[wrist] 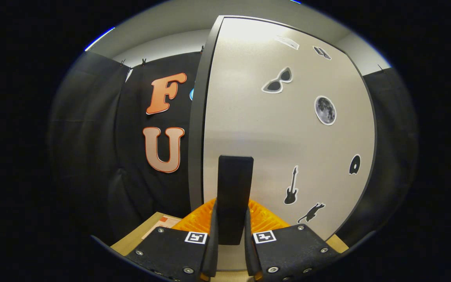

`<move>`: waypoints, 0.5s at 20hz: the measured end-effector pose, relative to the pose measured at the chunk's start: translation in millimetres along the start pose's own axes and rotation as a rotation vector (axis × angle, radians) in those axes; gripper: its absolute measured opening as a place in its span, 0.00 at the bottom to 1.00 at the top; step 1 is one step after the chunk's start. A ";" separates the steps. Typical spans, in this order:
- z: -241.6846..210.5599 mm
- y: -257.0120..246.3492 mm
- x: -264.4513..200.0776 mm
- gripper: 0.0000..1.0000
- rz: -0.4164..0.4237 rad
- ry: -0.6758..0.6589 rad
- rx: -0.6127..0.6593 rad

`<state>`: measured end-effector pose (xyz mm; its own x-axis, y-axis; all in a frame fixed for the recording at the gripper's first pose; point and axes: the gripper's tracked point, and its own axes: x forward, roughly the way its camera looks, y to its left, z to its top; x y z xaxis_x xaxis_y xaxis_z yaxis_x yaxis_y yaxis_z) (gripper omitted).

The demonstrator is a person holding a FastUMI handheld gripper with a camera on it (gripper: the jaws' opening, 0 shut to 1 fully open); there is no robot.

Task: Open the shoe cabinet door, grab the shoes and put them into the shoe cabinet, then close the shoe cabinet door.

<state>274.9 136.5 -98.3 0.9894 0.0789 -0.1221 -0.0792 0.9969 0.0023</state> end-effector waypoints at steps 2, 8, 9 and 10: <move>-1.3 0.4 -1.8 0.23 0.012 0.023 0.034; -0.6 -4.5 -22.1 0.18 0.005 0.023 0.039; -2.2 -6.3 -29.5 0.19 -0.002 0.025 0.047; -2.9 -10.2 -39.1 0.18 -0.010 0.026 0.046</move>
<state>236.6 123.3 -96.5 0.9865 0.0692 -0.1483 -0.0629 0.9969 0.0468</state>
